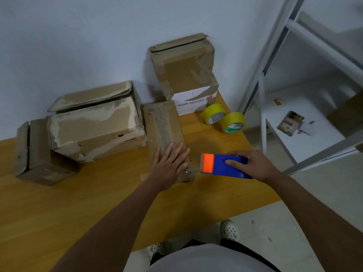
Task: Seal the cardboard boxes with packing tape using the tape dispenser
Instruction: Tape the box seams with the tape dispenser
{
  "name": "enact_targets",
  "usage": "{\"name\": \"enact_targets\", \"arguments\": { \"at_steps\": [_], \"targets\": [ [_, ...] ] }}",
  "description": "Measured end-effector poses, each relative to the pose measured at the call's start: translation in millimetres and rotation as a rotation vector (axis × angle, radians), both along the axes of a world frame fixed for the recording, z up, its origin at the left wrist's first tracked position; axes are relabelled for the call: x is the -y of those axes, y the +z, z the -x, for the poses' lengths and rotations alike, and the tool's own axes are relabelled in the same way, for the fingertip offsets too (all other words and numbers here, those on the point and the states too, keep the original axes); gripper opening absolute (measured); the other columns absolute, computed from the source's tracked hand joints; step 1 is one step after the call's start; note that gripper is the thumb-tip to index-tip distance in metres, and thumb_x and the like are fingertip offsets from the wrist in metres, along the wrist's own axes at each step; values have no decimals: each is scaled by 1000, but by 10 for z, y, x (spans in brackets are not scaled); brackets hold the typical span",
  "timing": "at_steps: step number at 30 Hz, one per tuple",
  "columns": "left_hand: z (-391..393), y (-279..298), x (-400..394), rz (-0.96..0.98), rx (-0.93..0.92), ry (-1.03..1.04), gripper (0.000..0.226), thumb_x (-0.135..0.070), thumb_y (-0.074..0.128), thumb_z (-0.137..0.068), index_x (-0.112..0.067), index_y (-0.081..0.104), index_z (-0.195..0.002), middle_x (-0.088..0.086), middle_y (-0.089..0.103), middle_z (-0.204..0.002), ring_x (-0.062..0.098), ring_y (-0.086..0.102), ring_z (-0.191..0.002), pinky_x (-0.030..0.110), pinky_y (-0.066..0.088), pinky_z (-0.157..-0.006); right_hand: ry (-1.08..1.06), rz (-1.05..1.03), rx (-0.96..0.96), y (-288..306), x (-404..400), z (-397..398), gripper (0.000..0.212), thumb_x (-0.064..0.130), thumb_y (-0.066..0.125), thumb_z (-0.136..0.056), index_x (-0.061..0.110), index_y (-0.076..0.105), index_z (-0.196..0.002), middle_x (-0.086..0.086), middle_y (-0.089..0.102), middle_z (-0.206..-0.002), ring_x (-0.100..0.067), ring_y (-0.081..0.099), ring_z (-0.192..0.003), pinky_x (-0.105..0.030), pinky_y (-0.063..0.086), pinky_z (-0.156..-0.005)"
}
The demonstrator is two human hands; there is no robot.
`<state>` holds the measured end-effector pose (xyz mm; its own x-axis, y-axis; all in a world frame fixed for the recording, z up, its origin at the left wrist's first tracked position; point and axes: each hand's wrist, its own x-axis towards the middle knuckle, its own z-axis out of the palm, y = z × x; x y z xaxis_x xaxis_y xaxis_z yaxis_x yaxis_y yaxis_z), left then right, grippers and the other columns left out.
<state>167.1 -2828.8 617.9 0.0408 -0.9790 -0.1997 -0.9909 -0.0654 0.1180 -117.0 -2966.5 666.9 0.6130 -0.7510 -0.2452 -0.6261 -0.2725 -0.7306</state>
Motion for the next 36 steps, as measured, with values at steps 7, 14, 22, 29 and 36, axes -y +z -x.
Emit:
{"name": "enact_targets", "arguments": {
  "at_steps": [7, 14, 22, 29, 36],
  "targets": [
    [-16, -19, 4, 27, -33, 0, 60, -60, -1, -97, -44, -1, -155, -18, -13, -162, 11, -21, -149, 51, -10, -120, 17, -8, 56, 41, -129, 99, 34, 56, 61, -78, 45, 64, -110, 18, 68, -96, 14, 62, -84, -8, 49, -66],
    [-5, -16, 13, 42, -56, 1, 56, -59, 1, -98, -46, -3, -153, -20, -14, -161, 11, -21, -149, 51, -9, -120, -29, 80, -70, -36, -39, 366, 42, 54, 62, -83, 31, 67, -118, 5, 72, -103, 1, 65, -82, -17, 53, -70],
    [30, 22, 18, 2, -28, 11, 58, -61, -5, -95, -46, -10, -151, -19, -18, -161, 12, -24, -148, 54, -7, -120, -130, 292, -184, -272, -249, -51, 44, 51, 57, -92, 22, 64, -125, -1, 72, -105, -15, 65, -86, -28, 50, -76],
    [26, 62, -22, -19, 30, 10, 64, -61, -12, -91, -44, -9, -153, -17, -20, -161, 14, -25, -148, 53, -8, -120, -290, 370, -401, -464, -82, -192, 41, 46, 48, -98, 17, 62, -123, -10, 71, -91, -28, 66, -80, -32, 42, -64],
    [35, 32, -10, 14, 20, -5, 65, -62, -17, -92, -43, -7, -153, -16, -17, -162, 14, -22, -149, 52, -6, -120, -372, 337, -356, -572, -206, -353, 43, 39, 40, -102, 16, 43, -139, -12, 66, -113, -33, 60, -107, -46, 40, -91]
  ]
}}
